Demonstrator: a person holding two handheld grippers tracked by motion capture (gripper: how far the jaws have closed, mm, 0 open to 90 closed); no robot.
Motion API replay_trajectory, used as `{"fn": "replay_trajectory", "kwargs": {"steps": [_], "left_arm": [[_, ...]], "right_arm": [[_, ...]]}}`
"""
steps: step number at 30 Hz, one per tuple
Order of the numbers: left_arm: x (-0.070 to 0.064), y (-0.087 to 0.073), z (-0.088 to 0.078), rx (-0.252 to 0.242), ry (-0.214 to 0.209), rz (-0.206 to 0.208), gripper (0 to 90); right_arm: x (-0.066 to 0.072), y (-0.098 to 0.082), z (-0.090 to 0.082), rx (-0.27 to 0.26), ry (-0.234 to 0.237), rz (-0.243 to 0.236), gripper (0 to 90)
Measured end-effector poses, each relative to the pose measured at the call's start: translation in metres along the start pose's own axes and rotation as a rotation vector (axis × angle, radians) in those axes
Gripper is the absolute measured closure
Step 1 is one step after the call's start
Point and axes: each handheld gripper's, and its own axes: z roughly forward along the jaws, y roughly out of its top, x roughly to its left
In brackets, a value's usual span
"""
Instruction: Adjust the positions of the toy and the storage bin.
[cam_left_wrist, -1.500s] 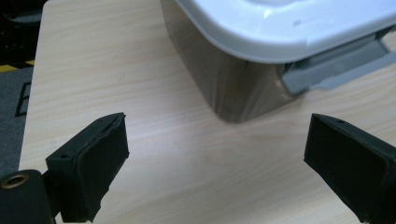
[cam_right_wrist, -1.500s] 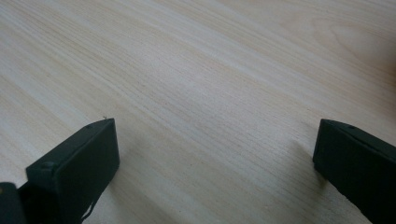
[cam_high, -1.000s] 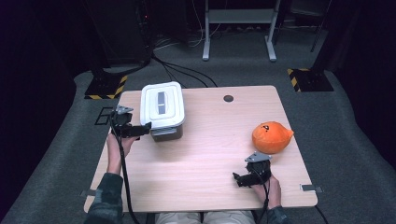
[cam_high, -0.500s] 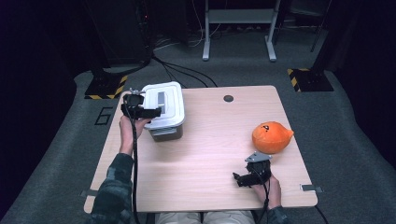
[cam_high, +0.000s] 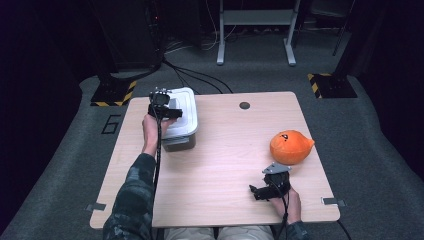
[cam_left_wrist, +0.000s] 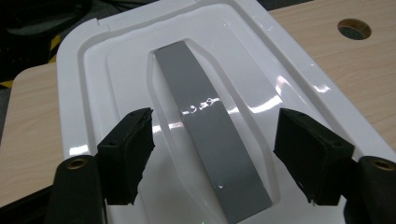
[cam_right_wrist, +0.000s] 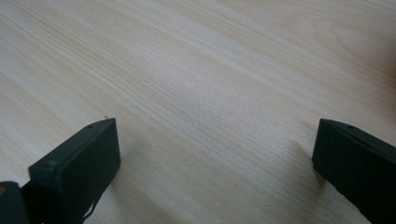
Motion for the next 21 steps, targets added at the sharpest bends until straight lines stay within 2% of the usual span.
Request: {"fn": "replay_trajectory", "kwargs": {"steps": [3, 8, 11, 12, 13, 21], "left_arm": [[0.0000, 0.0001, 0.0052, 0.019, 0.017, -0.009, 36.6], [0.0003, -0.0012, 0.0067, 0.007, 0.045, -0.017, 45.4], [-0.0014, -0.0013, 0.0064, 0.004, 0.040, -0.006, 48.6], [-0.0025, -0.0017, 0.0061, 0.004, 0.025, -0.010, 54.1], [-0.0035, -0.0018, 0.0062, 0.002, 0.031, -0.009, 56.6], [-0.0040, -0.0032, 0.0057, -0.005, 0.026, 0.003, 57.9]], "right_arm": [[0.0004, 0.0000, 0.0000, 0.000, 0.001, 0.003, 0.5], [0.0006, -0.0001, -0.0001, 0.000, 0.002, 0.005, 0.6], [0.0006, -0.0001, -0.0001, 0.000, 0.001, 0.005, 0.6], [0.0006, -0.0001, -0.0001, 0.000, 0.001, 0.005, 0.6], [0.0006, -0.0001, -0.0001, 0.000, 0.001, 0.005, 0.6], [0.0006, -0.0001, -0.0001, 0.000, 0.001, 0.006, 0.6]]}}
